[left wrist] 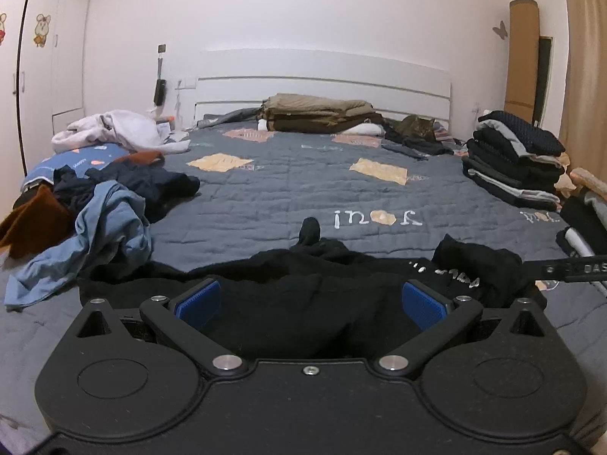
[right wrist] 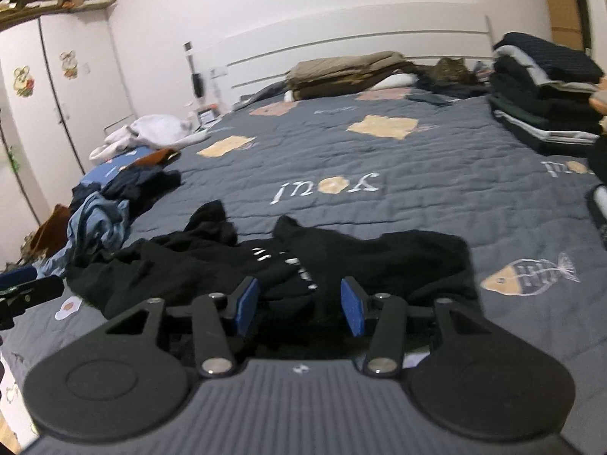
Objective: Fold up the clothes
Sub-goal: 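Lower the black garment onto the bed and open the right gripper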
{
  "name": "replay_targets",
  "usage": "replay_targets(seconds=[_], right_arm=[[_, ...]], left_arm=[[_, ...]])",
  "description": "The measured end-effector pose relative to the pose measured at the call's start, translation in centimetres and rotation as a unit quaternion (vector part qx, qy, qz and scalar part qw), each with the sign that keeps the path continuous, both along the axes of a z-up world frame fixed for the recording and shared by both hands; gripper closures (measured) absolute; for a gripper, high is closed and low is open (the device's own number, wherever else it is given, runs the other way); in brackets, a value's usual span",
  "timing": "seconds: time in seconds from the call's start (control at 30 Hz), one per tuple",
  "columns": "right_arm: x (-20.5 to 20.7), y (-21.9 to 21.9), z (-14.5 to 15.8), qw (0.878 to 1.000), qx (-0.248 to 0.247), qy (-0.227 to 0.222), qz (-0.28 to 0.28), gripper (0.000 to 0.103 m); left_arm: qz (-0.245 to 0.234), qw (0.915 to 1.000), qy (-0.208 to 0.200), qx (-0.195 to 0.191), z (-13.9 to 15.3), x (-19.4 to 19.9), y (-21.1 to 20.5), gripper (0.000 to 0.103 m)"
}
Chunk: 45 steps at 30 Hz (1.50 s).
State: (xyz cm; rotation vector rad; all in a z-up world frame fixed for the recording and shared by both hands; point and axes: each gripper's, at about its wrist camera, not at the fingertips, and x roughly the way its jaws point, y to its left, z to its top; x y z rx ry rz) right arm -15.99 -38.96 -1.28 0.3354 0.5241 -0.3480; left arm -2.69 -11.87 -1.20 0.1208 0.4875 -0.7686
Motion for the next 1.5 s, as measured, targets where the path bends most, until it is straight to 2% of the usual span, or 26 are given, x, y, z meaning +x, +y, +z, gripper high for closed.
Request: replay_targets(seconds=[0.17,0.23,0.43,0.57,0.7,0.77,0.87,0.97,1.17,1.27,1.4,1.5], right_arm=[[2.1,0.7,-0.9,1.000,-0.007,0.006,0.029,0.055],[2.7,1.0,-1.4,0.999,-0.008,0.009,0.041,0.055],[4.0,1.8,-3.1,0.997,0.001,0.022,0.080,0.055],[4.7,2.3,-3.8,0.996,0.009,0.028,0.087,0.055],[5.3,2.5,-4.2,0.996,0.006,0.032,0.084,0.055],[5.5,2.4,-4.5,0.996,0.007,0.033,0.078,0.055],[5.8,2.3,-5.0,0.997,0.007,0.038,0.071,0.054],[6.1,2.1,-5.7,0.997,0.007,0.045,0.068,0.048],[6.2,2.3,-6.1,0.996,0.012,0.044,0.074,0.047],[6.1,2.6,-6.0,0.996,0.014,0.037,0.083,0.052],[5.8,2.9,-5.5,0.995,0.018,0.029,0.091,0.077],[5.5,3.1,-4.8,0.994,0.027,0.018,0.103,0.085]], left_arm=[[-0.005,0.9999,0.006,0.008,-0.5,0.2,-0.3,0.000],[-0.018,0.9996,0.019,-0.004,-0.6,0.3,-0.1,0.000],[-0.016,0.9992,0.033,-0.013,-1.0,0.7,0.6,0.000],[-0.004,0.9996,0.024,-0.014,-1.0,0.7,1.0,0.000],[-0.009,0.9985,0.042,-0.034,-0.9,1.1,1.5,0.000],[-0.006,0.9988,0.034,-0.034,-0.7,1.0,1.7,0.000],[-0.003,0.9990,0.035,-0.027,-0.8,1.0,1.7,0.000],[0.000,0.9992,0.035,-0.020,-0.8,1.1,1.8,0.000],[0.003,0.9984,0.057,-0.003,-1.4,1.7,1.8,0.001],[-0.001,0.9980,0.064,-0.006,-1.5,1.8,1.9,0.001],[0.002,0.9975,0.070,-0.005,-1.7,1.9,2.0,0.001],[0.013,0.9983,0.056,-0.007,-1.5,1.8,2.2,0.001]])
